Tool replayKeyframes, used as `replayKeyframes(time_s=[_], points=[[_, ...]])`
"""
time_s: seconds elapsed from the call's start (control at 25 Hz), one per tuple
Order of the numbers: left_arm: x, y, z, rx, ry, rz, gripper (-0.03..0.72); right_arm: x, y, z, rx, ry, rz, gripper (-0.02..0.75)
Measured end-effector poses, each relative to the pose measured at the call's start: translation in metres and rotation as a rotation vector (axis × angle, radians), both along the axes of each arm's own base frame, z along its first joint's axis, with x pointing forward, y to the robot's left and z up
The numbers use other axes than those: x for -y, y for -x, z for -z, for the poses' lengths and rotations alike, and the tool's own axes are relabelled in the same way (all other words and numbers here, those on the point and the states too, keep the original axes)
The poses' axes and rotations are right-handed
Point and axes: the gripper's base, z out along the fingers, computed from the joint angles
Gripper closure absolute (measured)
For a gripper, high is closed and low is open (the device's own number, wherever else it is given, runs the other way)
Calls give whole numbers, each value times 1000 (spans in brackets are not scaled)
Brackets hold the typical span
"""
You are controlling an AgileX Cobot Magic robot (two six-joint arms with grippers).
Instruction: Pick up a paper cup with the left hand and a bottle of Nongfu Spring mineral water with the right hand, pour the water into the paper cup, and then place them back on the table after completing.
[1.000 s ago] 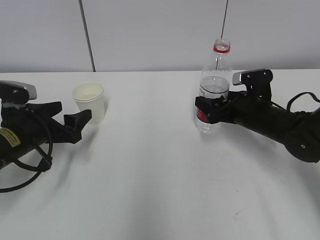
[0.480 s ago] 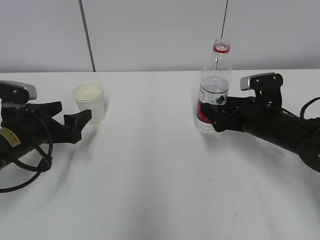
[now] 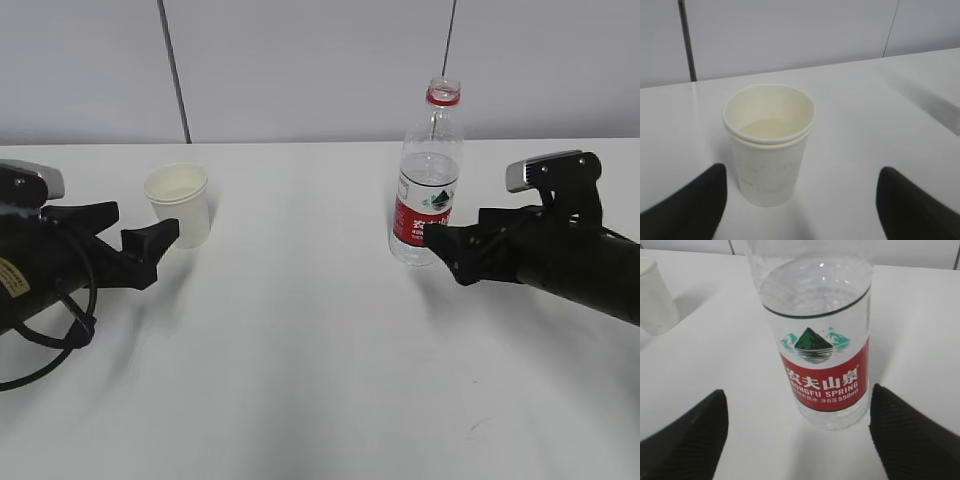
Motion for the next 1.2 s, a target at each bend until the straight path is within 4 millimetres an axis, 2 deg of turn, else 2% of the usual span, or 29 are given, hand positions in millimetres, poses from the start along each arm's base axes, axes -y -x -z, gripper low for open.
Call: replayKeyframes(time_s=[0.12, 0.32, 0.64, 1.04, 1.2], points=[[0, 3, -8, 20, 2, 2, 130, 3, 11, -11, -13, 31, 11, 90], [-1, 5, -27, 53, -8, -4, 130, 8, 23, -40, 2, 74, 44, 101], [-9, 15, -51, -69, -82, -60, 130, 18, 41, -84, 37, 139, 107, 174], [-23, 31, -82, -230, -119, -188, 133, 40, 25, -131, -167, 307, 314, 184], [-31, 36, -98, -340, -175, -273, 153, 46, 21, -153, -273, 302, 412, 184]])
